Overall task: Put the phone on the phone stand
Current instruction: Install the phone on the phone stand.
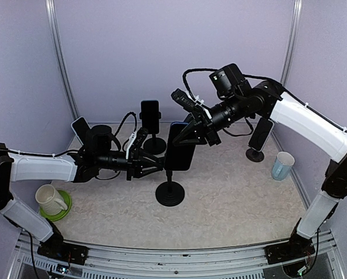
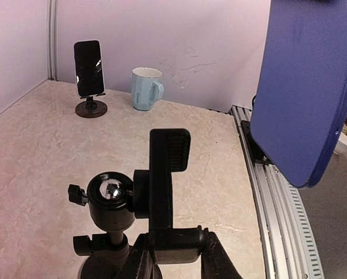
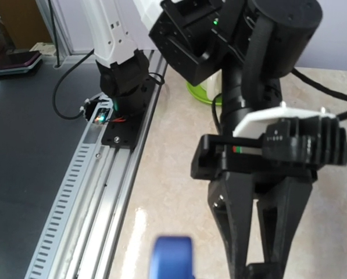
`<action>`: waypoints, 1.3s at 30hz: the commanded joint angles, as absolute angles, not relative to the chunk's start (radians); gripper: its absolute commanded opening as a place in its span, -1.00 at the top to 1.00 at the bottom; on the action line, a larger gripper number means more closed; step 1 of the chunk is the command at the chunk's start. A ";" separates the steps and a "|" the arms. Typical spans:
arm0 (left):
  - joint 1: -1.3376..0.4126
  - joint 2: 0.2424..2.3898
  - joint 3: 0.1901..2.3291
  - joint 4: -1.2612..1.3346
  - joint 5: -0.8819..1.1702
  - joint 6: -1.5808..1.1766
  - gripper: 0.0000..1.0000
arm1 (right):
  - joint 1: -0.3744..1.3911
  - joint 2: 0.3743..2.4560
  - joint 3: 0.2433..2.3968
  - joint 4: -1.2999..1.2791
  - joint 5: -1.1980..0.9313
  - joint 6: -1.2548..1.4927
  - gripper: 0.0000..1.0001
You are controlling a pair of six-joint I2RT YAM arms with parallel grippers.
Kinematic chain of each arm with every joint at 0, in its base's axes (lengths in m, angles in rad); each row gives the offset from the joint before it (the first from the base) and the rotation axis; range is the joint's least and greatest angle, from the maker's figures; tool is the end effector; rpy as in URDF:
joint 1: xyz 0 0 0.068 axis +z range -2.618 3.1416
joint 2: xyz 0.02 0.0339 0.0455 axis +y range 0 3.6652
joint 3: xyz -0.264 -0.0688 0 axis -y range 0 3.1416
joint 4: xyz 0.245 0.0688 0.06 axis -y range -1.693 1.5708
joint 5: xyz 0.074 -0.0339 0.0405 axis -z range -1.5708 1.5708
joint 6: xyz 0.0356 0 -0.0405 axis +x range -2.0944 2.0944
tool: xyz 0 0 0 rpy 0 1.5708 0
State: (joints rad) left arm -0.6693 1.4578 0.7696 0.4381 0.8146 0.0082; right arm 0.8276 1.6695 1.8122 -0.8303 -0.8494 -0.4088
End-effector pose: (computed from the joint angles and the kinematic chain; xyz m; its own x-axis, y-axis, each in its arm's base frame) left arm 0.2294 -0.2145 0.2422 -0.1861 0.1544 -0.9703 0.9800 0.0996 -0.1721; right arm 0.2208 0.2797 0.4086 -0.0447 -0.4366 -0.8985 -0.9772 -0.1678 0.1301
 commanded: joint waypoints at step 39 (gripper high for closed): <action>-0.715 1.373 0.874 0.202 0.790 0.081 0.89 | 0.889 2.027 2.173 -1.209 -0.928 -1.012 1.00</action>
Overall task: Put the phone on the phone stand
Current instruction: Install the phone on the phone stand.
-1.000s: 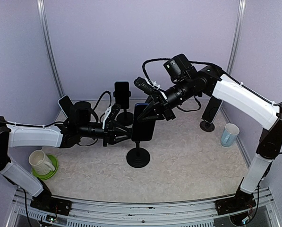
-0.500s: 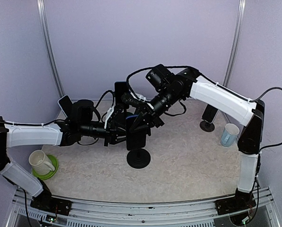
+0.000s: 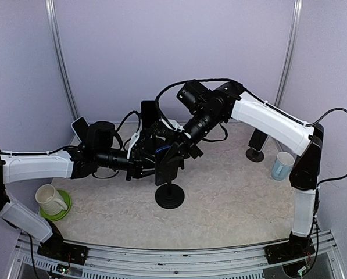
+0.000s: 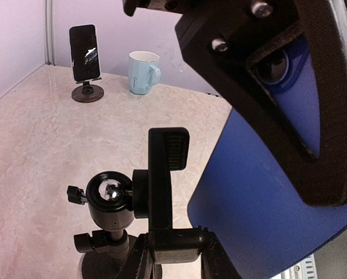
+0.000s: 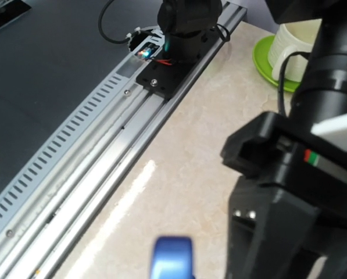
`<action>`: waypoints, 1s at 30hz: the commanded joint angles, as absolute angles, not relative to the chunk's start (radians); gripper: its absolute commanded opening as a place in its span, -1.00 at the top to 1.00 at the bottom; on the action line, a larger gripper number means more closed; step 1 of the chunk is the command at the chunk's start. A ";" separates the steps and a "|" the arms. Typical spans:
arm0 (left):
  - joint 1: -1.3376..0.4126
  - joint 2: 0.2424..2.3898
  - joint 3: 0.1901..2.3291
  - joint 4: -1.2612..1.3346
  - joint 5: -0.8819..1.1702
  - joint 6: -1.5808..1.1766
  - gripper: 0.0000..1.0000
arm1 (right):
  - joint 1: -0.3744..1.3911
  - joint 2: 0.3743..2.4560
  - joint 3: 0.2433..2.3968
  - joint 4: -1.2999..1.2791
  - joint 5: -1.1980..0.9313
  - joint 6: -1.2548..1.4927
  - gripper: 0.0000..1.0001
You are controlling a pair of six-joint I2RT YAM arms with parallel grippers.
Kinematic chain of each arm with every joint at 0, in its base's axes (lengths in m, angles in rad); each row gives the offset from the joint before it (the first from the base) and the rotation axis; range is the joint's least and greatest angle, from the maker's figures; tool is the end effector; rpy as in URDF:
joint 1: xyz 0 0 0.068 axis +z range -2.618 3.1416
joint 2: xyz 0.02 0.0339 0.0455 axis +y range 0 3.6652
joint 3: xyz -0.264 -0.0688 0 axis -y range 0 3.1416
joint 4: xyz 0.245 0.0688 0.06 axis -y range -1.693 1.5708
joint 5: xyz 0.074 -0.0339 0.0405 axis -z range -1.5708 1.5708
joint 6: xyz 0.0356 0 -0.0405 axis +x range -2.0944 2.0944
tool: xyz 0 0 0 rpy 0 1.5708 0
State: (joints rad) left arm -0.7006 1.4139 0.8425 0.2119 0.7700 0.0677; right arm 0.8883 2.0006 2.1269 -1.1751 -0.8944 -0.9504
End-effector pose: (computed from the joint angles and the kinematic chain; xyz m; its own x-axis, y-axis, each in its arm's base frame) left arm 0.2214 -0.2191 0.2572 -0.2033 0.2350 -0.9505 0.9770 0.1131 -0.1810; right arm 0.2393 0.3384 0.3604 0.2769 -0.4668 -0.8399 -0.8698 -0.4932 -0.0127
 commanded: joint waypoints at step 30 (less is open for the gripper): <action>-0.726 1.381 0.906 0.139 0.849 0.126 0.92 | 0.798 2.171 2.294 -1.330 -0.989 -1.078 1.00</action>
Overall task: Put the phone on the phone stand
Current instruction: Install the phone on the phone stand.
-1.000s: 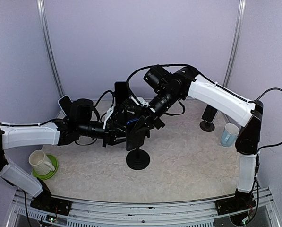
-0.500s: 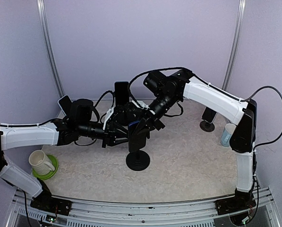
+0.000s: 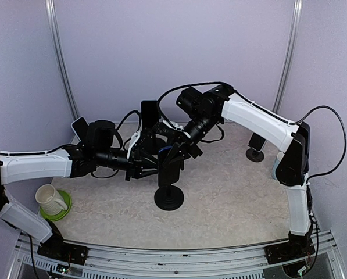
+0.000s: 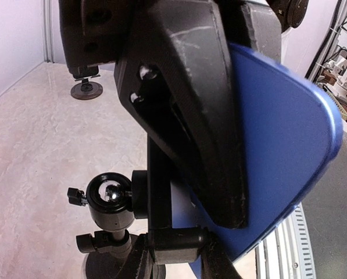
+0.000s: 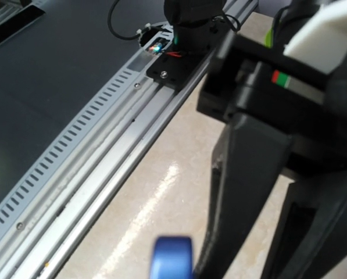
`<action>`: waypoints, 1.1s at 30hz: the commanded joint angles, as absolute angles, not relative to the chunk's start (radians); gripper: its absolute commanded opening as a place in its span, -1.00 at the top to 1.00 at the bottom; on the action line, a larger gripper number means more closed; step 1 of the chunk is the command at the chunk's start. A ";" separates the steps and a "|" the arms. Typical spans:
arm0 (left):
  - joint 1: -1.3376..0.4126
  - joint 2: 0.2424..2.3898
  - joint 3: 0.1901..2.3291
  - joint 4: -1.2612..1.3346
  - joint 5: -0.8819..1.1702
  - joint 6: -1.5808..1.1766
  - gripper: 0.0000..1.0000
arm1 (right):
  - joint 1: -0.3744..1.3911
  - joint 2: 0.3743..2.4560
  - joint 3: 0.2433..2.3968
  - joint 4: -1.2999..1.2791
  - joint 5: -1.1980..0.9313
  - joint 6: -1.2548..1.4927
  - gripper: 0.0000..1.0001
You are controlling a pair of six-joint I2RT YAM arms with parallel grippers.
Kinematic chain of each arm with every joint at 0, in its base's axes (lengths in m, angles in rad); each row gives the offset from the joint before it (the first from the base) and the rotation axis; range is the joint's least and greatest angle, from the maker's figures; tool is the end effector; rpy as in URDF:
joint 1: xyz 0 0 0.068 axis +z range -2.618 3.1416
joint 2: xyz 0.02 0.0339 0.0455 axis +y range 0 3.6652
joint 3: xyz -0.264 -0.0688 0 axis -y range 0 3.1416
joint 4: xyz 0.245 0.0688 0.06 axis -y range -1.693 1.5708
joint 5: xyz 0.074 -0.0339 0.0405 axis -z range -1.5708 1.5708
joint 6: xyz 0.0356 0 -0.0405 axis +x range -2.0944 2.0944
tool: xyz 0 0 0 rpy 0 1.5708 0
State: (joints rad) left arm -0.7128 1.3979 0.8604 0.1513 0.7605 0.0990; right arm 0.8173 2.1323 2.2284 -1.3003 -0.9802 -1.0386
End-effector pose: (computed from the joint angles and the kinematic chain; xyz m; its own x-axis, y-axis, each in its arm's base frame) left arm 0.2171 -0.2201 0.2621 -0.1890 0.2580 -0.9475 0.9803 0.1056 -0.1668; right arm 0.2742 0.3355 0.3326 0.2014 -0.4867 -0.8501 -0.8598 -0.5035 0.0846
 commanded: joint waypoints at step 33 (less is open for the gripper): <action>-0.750 1.313 0.891 0.086 0.816 0.162 0.92 | 0.721 2.088 2.142 -1.248 -0.911 -0.943 1.00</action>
